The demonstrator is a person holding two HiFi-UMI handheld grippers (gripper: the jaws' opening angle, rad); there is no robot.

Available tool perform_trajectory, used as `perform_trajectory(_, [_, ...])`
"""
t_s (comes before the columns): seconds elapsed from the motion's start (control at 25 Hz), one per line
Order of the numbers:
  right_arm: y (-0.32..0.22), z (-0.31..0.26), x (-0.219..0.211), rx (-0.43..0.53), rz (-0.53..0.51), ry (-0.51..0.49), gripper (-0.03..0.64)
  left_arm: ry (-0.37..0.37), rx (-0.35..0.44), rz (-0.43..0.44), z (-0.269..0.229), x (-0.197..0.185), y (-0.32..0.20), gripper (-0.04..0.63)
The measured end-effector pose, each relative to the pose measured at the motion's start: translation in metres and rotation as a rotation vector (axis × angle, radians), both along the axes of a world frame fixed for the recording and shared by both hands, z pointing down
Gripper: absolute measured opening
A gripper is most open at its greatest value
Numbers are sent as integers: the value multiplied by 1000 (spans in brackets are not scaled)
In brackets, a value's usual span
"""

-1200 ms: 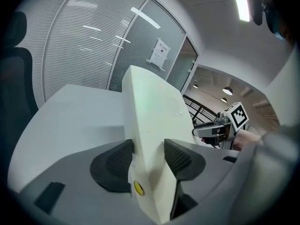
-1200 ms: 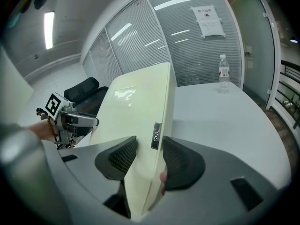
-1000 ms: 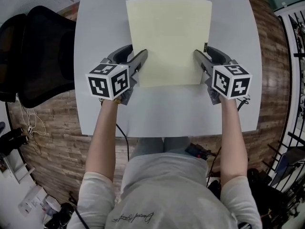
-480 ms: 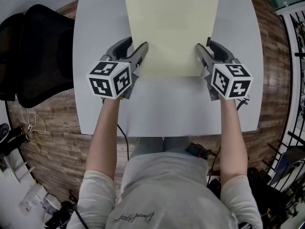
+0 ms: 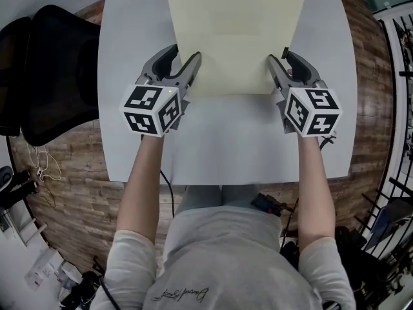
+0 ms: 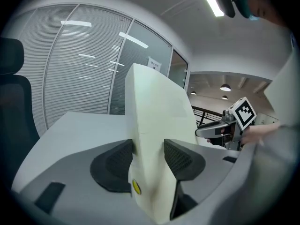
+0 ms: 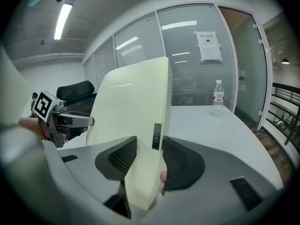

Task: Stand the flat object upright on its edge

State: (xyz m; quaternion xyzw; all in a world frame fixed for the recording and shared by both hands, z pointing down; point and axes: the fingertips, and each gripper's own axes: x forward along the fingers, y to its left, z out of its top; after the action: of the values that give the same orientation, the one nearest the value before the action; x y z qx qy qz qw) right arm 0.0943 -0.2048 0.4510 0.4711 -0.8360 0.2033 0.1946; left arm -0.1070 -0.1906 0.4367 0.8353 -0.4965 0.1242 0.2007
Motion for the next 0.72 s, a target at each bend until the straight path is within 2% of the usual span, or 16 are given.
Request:
perform_trajectory(0.36, [0, 2, -3, 61, 9, 42, 190, -28, 30, -24, 8, -2, 2, 224])
perform_trajectory(0.72, [5, -7, -1, 110, 20, 58, 189, -57, 97, -26, 0, 0, 7, 224])
